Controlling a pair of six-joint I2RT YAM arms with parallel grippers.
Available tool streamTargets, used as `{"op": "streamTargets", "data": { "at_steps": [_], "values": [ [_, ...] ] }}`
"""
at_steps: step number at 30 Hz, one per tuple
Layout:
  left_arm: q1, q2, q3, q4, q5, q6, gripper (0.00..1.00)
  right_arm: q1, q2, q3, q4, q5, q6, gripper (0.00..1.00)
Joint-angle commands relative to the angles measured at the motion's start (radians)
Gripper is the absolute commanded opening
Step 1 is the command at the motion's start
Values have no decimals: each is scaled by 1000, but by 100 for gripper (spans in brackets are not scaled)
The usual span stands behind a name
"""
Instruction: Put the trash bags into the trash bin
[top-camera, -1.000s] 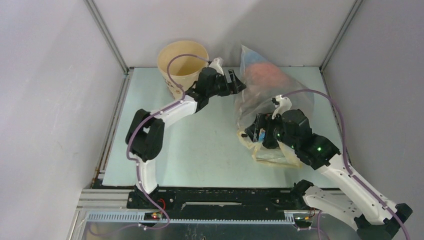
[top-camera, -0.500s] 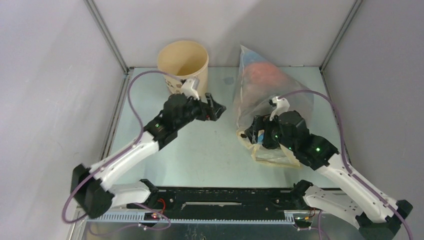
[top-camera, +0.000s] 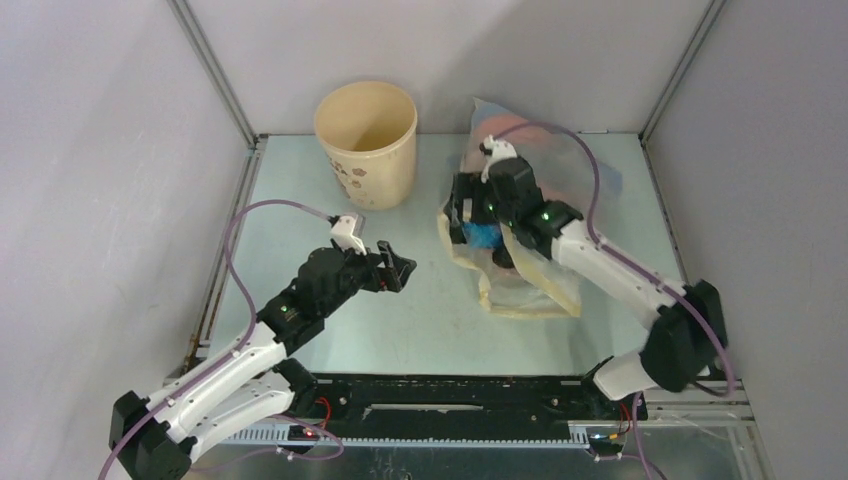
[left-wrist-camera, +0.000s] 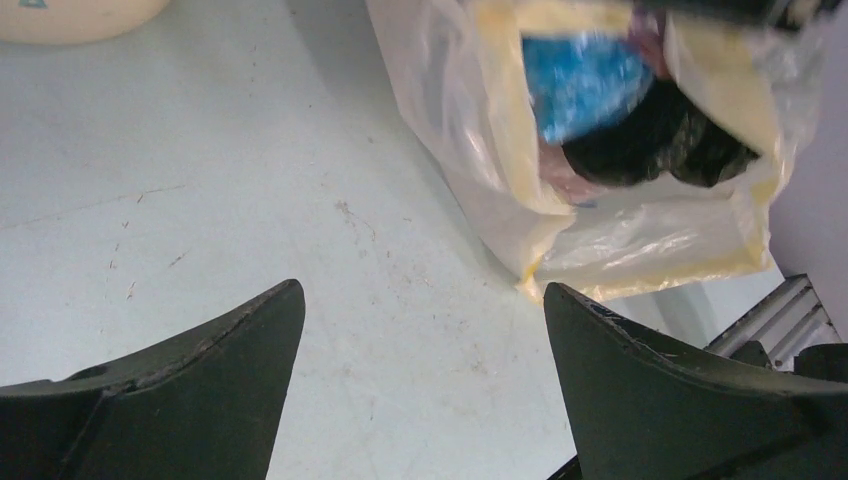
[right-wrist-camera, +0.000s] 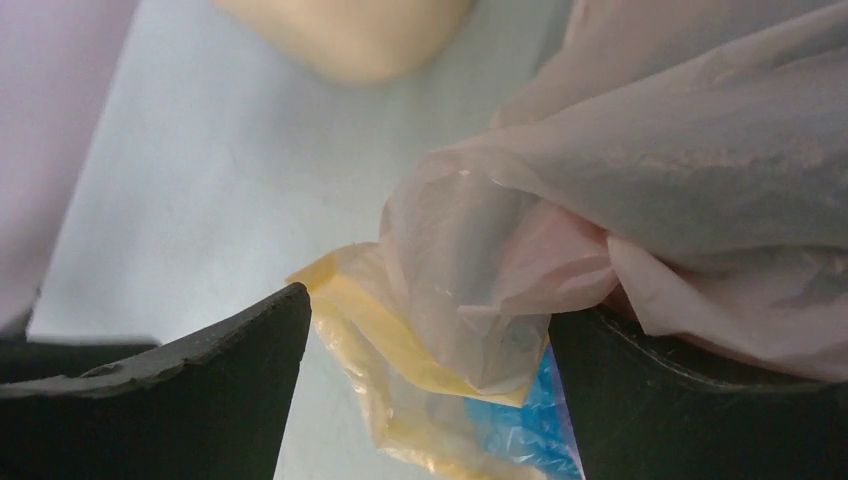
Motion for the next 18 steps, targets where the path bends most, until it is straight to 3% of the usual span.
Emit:
{"op": "streamTargets", "data": {
  "at_steps": [1,7,12,18],
  "values": [
    [-4,23,20,29,-6,41,97,-35,111,262,65,-54,-44,91],
    [-5,71,32,56,46,32,91,11,66,379,-83,-55,-122,94],
    [-24,92,7,172,77,10,80,81,-34,310,-201,-24,-152,94],
    [-74,121,-30,277,77,-6,75,168,-173,186,-313,109,-149,92]
  ]
}}
